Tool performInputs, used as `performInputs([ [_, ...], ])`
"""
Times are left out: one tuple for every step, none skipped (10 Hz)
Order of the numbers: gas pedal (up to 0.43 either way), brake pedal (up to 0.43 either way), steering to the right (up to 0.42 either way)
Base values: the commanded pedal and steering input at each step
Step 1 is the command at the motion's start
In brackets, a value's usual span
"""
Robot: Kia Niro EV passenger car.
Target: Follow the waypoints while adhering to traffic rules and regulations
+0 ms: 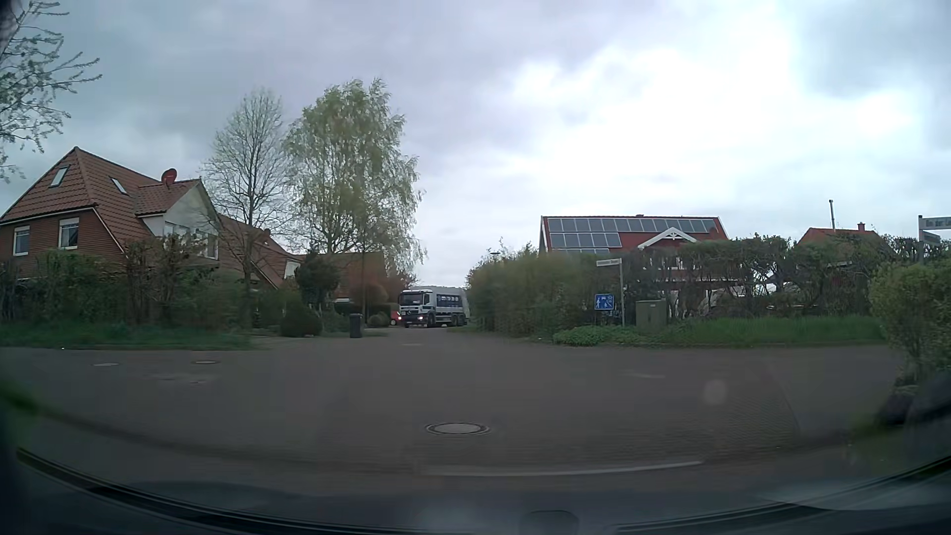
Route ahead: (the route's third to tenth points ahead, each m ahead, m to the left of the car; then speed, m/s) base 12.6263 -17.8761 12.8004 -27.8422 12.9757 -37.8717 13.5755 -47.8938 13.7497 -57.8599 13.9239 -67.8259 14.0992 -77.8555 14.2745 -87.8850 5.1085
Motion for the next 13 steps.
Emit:
performInputs([
  [0.047,0.000,0.144],
  [0.047,0.000,0.167],
  [0.047,0.000,0.197],
  [0.047,0.006,0.223],
  [0.047,0.000,0.242],
  [0.047,0.000,0.264],
  [0.047,0.006,0.281],
  [0.047,0.000,0.295],
  [0.047,0.006,0.309],
  [0.047,0.000,0.320],
  [0.059,0.000,0.330],
  [0.059,0.000,0.344],
  [0.059,0.006,0.358],
])
